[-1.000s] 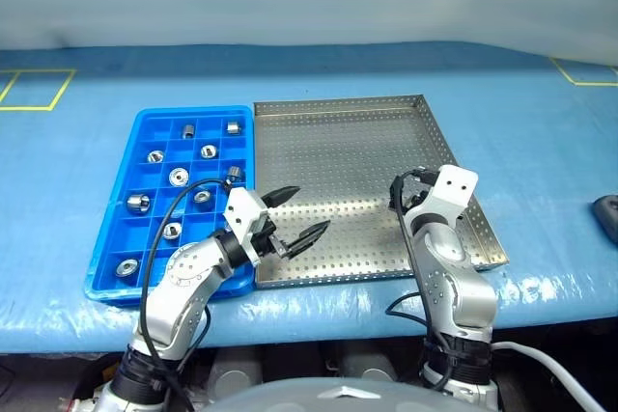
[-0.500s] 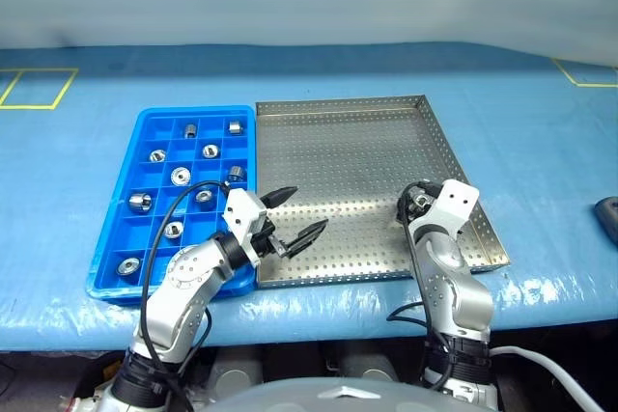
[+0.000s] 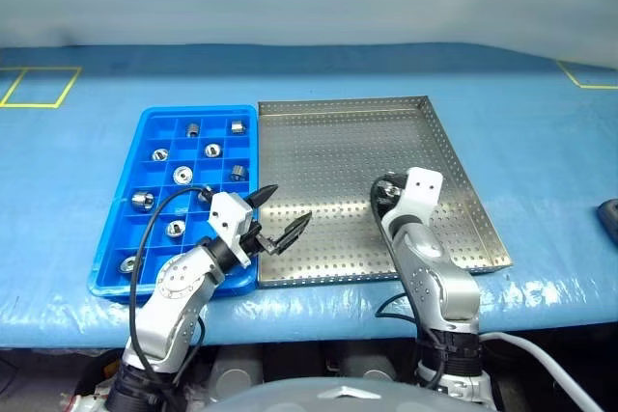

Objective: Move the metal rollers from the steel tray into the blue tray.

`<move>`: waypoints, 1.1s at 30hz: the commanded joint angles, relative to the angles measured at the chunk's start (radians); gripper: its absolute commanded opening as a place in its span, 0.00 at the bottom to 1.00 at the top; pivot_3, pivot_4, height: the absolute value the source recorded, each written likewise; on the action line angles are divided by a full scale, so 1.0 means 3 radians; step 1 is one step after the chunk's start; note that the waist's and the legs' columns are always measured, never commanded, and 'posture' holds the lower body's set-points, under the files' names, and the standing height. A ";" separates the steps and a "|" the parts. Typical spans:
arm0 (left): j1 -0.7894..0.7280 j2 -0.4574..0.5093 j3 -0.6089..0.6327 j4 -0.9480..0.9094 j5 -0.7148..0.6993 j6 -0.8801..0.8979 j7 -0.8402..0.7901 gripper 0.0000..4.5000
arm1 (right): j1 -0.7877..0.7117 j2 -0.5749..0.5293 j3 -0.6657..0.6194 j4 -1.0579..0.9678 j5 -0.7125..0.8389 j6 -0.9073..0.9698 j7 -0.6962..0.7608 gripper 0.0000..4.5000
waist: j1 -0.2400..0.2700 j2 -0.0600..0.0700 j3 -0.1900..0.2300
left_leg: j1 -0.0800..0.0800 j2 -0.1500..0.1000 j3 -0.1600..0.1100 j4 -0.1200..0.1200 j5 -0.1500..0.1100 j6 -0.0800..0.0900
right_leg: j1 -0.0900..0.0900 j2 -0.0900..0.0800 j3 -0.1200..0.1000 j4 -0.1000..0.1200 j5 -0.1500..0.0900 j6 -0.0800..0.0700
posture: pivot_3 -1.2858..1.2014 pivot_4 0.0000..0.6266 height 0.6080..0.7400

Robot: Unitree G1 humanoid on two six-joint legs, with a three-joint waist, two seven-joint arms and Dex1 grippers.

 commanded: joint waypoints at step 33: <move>0.1835 0.0038 0.0992 -0.0652 -0.0268 -0.0800 0.0114 1.00 | -0.0557 -0.0319 0.1506 0.0021 0.0319 0.0118 0.1950 0.38 | 0.0822 -0.0008 0.0005 | -0.0014 0.0003 -0.0010 -0.0002 -0.0002 -0.0002 | -0.0005 -0.0004 -0.0031 -0.0013 -0.0020 -0.0030 | 0.74 0.24 1.00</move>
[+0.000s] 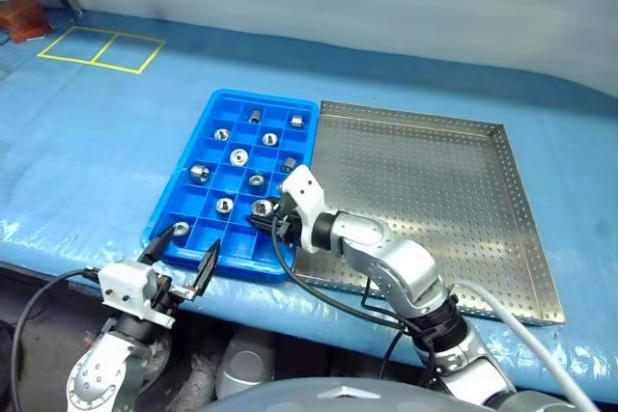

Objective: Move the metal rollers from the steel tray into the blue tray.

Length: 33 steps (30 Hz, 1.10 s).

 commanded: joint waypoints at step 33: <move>-0.0110 0.0222 0.0058 -0.0060 -0.0131 0.0155 -0.0344 1.00 | 0.0216 0.0026 -0.0027 -0.0296 0.0075 -0.0010 0.0015 0.99 | 0.0336 -0.0011 -0.0008 | -0.0042 0.0002 0.0002 0.0013 -0.0004 -0.0007 | -0.0038 0.0004 -0.0005 0.0004 0.0005 0.0010 | 0.72 0.24 1.00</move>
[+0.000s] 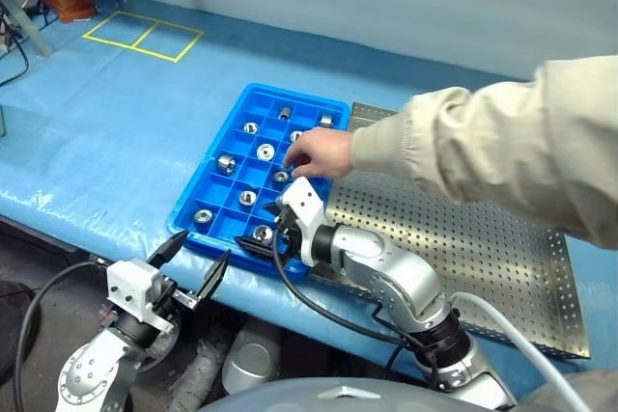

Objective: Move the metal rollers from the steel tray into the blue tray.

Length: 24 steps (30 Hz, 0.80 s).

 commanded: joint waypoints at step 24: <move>-0.0085 0.0043 0.0038 0.0034 -0.0040 -0.0012 -0.0083 1.00 | -0.0004 0.0013 -0.0014 -0.0131 0.0004 -0.0054 -0.0003 0.99 | -0.0003 -0.0001 -0.0001 | 0.0000 0.0000 0.0000 0.0006 0.0000 0.0000 | 0.0001 0.0000 0.0000 0.0005 0.0003 0.0004 | 0.71 0.24 1.00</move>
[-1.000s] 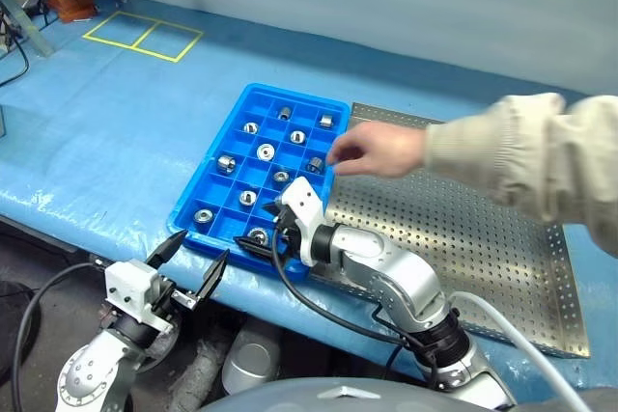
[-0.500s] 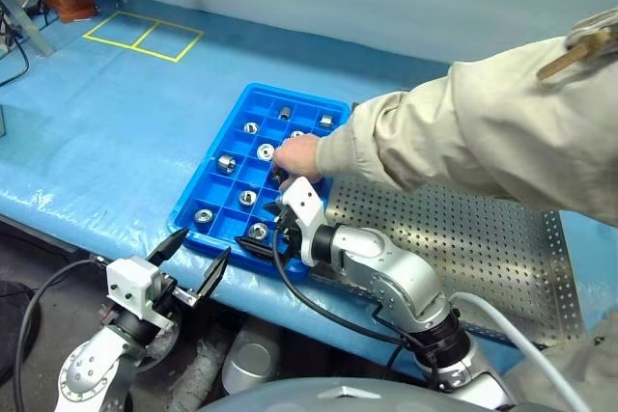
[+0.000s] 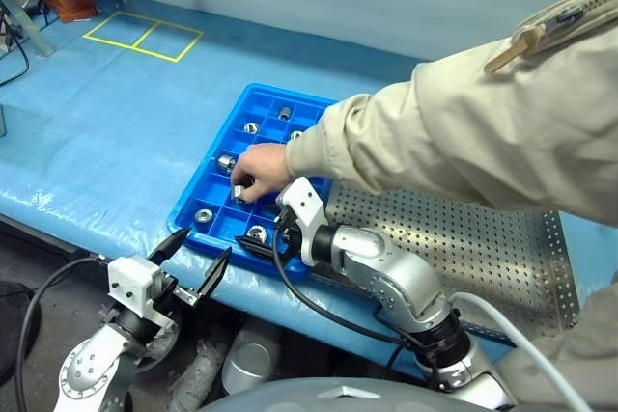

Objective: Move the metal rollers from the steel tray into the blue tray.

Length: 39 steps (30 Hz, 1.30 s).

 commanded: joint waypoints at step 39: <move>-0.0119 0.0064 0.0027 0.0089 -0.0054 0.0017 -0.0145 1.00 | 0.0015 0.0059 0.0002 -0.0142 0.0019 -0.0087 -0.0061 0.99 | -0.0007 -0.0002 -0.0004 | 0.0001 0.0000 0.0000 0.0006 0.0000 0.0000 | 0.0002 0.0000 0.0000 0.0005 0.0001 0.0001 | 0.70 0.24 1.00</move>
